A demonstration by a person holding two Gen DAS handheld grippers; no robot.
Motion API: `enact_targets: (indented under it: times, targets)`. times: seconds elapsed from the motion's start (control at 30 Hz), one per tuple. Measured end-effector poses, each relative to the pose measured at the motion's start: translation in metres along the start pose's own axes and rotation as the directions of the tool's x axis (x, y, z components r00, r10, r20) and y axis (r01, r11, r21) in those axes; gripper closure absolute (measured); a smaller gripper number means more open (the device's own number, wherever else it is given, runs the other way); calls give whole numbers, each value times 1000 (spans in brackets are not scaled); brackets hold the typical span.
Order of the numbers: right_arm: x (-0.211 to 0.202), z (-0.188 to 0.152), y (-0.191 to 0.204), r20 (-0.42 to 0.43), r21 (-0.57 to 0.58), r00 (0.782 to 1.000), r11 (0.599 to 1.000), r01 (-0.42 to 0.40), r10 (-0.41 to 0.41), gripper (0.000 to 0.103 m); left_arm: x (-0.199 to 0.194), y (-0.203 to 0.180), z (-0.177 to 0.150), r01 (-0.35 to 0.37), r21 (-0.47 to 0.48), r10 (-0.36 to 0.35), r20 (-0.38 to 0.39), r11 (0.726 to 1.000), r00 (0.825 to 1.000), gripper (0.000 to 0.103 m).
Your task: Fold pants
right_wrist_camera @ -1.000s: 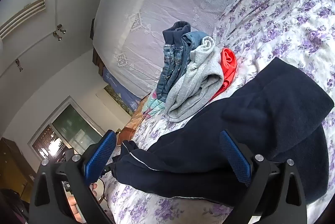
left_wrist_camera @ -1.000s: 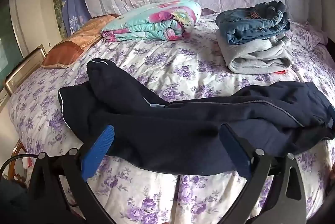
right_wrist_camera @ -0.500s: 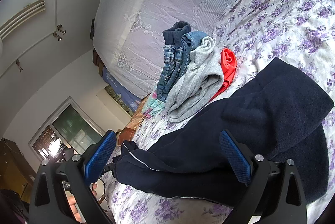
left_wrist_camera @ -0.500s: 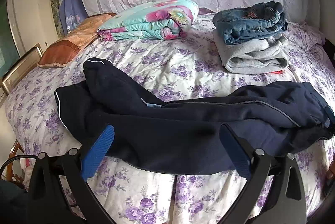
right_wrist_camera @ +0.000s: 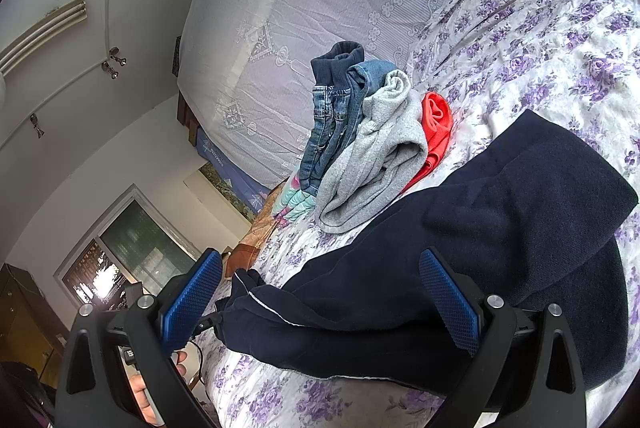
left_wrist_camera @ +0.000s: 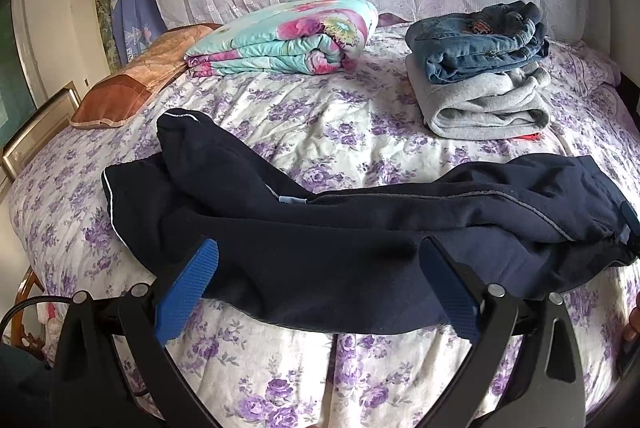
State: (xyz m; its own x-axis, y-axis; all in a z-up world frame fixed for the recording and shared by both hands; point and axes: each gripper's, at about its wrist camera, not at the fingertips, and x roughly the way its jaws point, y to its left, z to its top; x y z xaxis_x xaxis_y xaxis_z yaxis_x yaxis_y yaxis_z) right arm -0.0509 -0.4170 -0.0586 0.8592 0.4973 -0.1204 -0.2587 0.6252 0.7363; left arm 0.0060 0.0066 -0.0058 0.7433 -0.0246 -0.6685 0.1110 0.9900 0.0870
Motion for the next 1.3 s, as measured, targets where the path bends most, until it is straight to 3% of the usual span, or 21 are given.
enact_targets:
  times: [1.3]
  targets:
    - [2,-1,-5,4,-4,1000,1000,5,-5,3,3,0,1,8,-6,-8,-11,1000,1000,5]
